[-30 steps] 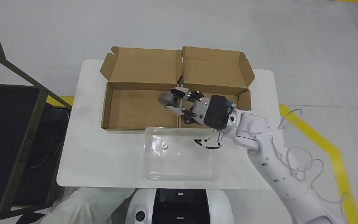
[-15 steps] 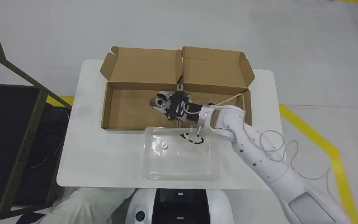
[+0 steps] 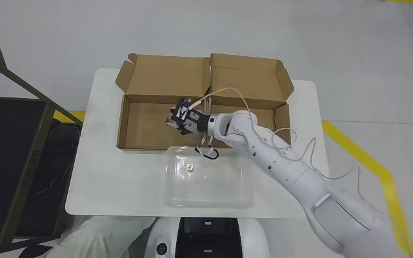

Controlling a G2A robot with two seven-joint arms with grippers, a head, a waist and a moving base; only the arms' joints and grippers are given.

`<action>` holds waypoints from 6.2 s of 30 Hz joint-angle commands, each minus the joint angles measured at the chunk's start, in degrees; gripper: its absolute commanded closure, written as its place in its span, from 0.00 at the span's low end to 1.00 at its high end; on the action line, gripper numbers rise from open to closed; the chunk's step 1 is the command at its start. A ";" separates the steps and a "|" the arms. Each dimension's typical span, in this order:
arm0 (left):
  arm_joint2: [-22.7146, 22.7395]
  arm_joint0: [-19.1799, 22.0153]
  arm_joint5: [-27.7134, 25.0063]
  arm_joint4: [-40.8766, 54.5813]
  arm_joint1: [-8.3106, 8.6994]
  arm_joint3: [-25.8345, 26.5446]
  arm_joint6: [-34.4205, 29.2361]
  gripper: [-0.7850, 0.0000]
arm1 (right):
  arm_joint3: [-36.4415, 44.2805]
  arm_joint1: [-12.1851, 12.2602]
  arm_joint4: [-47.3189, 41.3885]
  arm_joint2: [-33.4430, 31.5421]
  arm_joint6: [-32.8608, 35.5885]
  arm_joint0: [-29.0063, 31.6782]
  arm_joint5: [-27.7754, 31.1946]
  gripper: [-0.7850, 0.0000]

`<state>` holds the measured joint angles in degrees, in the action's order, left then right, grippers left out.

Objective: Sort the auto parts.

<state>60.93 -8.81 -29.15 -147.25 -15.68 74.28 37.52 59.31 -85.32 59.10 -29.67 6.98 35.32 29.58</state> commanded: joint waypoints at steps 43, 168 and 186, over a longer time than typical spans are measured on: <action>0.00 0.00 0.00 0.00 0.00 0.00 0.00 0.00 | -29.07 -16.01 -0.12 5.51 -1.00 -7.96 2.61 0.11; 0.00 0.00 0.00 0.00 0.00 0.00 0.00 0.00 | 37.85 10.37 19.13 -26.21 0.60 33.50 20.03 1.00; 0.00 0.00 0.00 0.00 0.00 0.00 0.00 0.00 | 46.78 12.21 12.34 -35.20 -10.16 38.04 18.03 1.00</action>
<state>60.93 -8.81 -29.15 -147.25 -15.68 74.28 37.52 105.70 -73.21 71.53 -64.46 -2.74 73.25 47.59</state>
